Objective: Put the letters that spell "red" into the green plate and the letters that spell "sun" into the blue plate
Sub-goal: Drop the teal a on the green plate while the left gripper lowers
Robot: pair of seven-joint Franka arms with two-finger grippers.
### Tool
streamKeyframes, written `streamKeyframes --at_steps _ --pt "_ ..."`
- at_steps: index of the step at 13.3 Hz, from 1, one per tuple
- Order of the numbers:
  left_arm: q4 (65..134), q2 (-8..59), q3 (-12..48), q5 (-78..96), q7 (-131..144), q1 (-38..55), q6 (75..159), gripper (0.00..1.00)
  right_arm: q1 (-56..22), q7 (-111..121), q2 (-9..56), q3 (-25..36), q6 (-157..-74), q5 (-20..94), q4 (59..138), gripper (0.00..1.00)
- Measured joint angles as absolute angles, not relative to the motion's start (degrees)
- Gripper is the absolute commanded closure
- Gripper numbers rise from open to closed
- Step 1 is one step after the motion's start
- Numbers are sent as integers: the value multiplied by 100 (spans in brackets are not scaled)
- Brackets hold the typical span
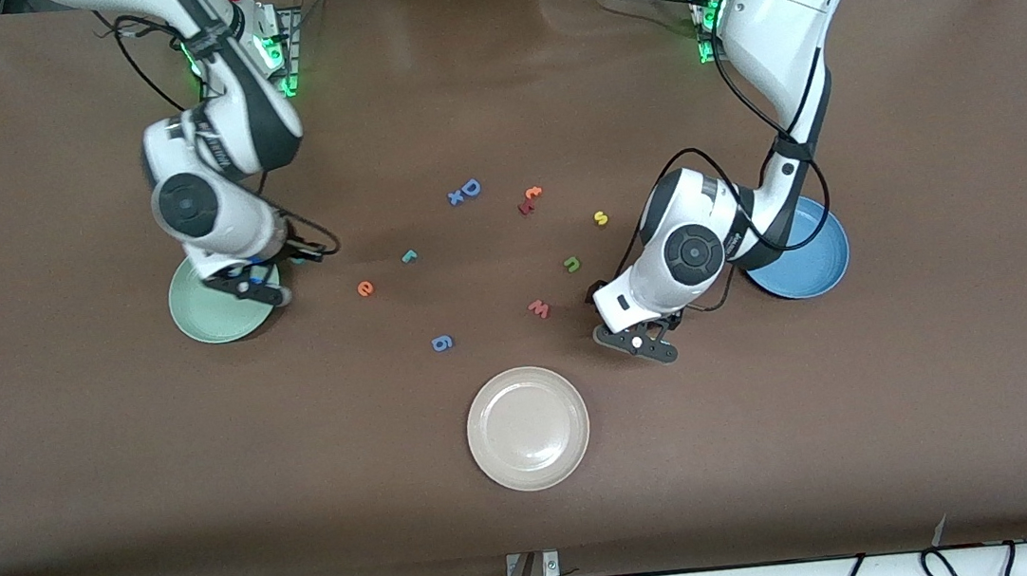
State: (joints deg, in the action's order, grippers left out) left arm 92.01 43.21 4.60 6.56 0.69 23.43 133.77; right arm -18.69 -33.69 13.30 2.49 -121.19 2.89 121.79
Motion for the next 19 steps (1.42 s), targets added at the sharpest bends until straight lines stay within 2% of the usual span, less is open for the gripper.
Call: streamKeyframes --at_steps 2,5,10,13,14,15,17,18,19 --pt "9403 4321 460 517 115 2412 13625 0 -1847 -2614 1311 801 -11770 289 11987 99" --pt "9473 4303 459 274 322 2476 13698 0 -1781 -1612 1474 1392 -11751 289 11999 99" --pt "9546 4291 458 -68 853 2588 13698 1 -1467 -718 2191 1609 -12232 289 12007 98" --pt "9656 4264 456 -73 875 2602 13700 16 -1364 -395 2552 1609 -12584 289 12005 95" --pt "9677 4243 454 -73 876 2602 13700 21 -1313 -314 2627 1610 -12632 289 12005 91" --pt "9695 4213 452 -73 876 2602 13700 26 -1267 -250 2671 1611 -12663 289 12005 80" --pt "9732 4152 450 -74 879 2602 13698 36 -1229 -202 2685 1611 -12667 289 12003 33" --pt "9734 4139 450 -74 886 2602 13698 39 -1229 -201 2685 1610 -12667 289 11999 16" --pt "9737 4130 450 -74 908 2602 13697 39 -1230 -201 2684 1606 -12667 289 11994 8"
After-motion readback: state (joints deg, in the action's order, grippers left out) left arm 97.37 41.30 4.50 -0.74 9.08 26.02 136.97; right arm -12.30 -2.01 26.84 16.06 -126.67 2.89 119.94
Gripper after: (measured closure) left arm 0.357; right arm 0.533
